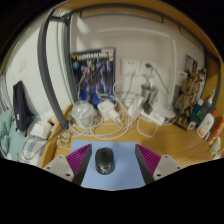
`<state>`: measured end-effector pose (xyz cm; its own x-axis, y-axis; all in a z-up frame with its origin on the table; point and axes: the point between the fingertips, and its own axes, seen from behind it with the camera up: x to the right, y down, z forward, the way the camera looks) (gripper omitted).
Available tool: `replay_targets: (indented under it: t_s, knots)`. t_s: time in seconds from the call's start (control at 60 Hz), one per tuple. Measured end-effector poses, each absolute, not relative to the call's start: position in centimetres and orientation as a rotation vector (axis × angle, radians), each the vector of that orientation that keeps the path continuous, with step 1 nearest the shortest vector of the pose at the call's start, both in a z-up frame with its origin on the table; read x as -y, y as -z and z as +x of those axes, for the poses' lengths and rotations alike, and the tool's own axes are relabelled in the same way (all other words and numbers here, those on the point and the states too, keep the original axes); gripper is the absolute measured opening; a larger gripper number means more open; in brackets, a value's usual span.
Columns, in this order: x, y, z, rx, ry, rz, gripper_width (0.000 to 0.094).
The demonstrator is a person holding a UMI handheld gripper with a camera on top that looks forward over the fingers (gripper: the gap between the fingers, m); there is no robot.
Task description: Arrange mouse
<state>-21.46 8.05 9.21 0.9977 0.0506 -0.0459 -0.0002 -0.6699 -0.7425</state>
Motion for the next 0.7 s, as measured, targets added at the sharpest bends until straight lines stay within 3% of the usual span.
replay_targets:
  t_s: [0.217,0.333,0.533,0.7]
  knots:
    - [-6.0,-22.4,-13.7,-0.048,-0.036,-2.156,0.0870]
    - [-3.9,-27.5,-8.2,-0.117,-0.002,-2.111,0.0869]
    - [0.3,-32.3,0.3,-0.180,0.044,-2.052,0.0862]
    - [4.1,-33.5,5.9,-0.188,0.065,-2.034,0.0859]
